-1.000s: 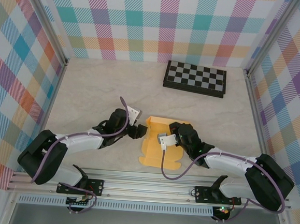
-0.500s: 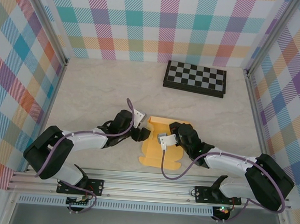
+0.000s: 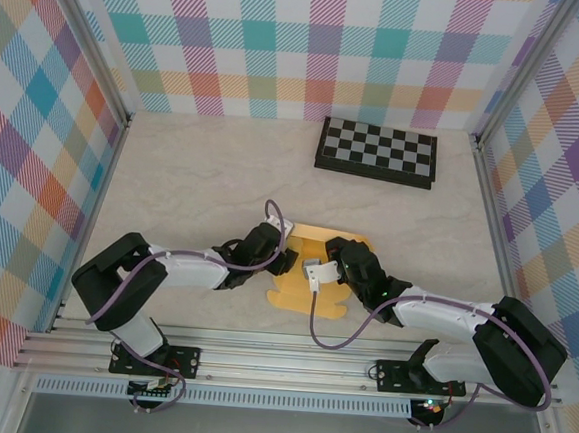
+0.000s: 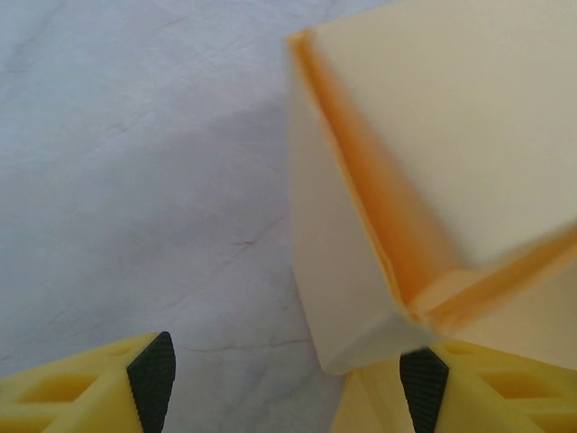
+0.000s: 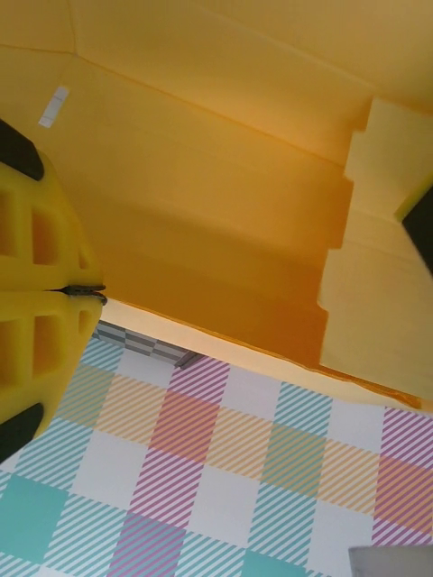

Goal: Fold the paper box

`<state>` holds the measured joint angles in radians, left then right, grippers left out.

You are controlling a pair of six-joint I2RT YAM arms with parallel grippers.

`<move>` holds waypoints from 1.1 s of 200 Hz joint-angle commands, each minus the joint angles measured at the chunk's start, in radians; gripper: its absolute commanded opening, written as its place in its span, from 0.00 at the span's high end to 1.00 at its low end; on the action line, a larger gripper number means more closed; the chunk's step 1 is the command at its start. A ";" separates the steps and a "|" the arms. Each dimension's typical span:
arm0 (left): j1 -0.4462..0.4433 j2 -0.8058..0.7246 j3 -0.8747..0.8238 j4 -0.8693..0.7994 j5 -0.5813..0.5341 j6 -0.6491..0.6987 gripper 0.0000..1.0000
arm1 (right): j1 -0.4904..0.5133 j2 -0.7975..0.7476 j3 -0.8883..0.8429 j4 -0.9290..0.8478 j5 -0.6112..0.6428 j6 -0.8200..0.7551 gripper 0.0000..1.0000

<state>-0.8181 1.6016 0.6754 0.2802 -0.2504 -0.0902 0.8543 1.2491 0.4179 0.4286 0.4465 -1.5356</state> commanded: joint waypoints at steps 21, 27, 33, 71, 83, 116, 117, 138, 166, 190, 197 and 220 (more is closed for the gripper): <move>-0.012 0.009 0.041 -0.016 -0.187 -0.049 0.32 | 0.015 0.007 -0.024 -0.072 -0.008 -0.027 1.00; -0.011 0.008 0.036 0.003 -0.179 -0.043 0.32 | 0.017 0.007 -0.024 -0.075 -0.010 -0.025 1.00; -0.011 0.005 0.031 0.027 -0.161 -0.037 0.32 | 0.017 0.006 -0.024 -0.077 -0.011 -0.022 1.00; -0.034 0.013 0.056 0.104 -0.040 0.024 0.30 | 0.020 0.016 -0.018 -0.082 -0.017 -0.006 1.00; -0.049 0.026 0.076 0.106 -0.035 0.053 0.30 | 0.021 0.018 -0.015 -0.082 -0.017 0.003 1.00; -0.056 0.090 0.120 0.090 -0.095 0.060 0.34 | 0.025 0.011 -0.013 -0.088 -0.020 0.008 1.00; -0.056 0.092 0.121 0.089 -0.098 0.059 0.34 | 0.026 0.011 -0.013 -0.089 -0.020 0.009 1.00; -0.057 0.126 0.147 0.081 -0.156 0.058 0.40 | 0.029 0.006 -0.013 -0.099 -0.022 0.017 1.00; -0.057 0.141 0.148 0.111 -0.188 0.068 0.72 | 0.029 0.006 -0.012 -0.120 -0.024 0.034 1.00; -0.056 0.150 0.162 0.087 -0.205 0.066 0.90 | 0.030 0.012 -0.004 -0.132 -0.028 0.050 1.00; -0.057 0.153 0.168 0.076 -0.214 0.059 0.92 | 0.029 0.015 0.000 -0.133 -0.029 0.060 1.00; -0.058 0.163 0.166 0.064 -0.242 0.050 0.94 | 0.028 0.004 0.041 -0.172 -0.026 0.144 1.00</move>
<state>-0.8703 1.7462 0.8238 0.3676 -0.4301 -0.0406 0.8753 1.2488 0.4232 0.3904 0.4488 -1.4876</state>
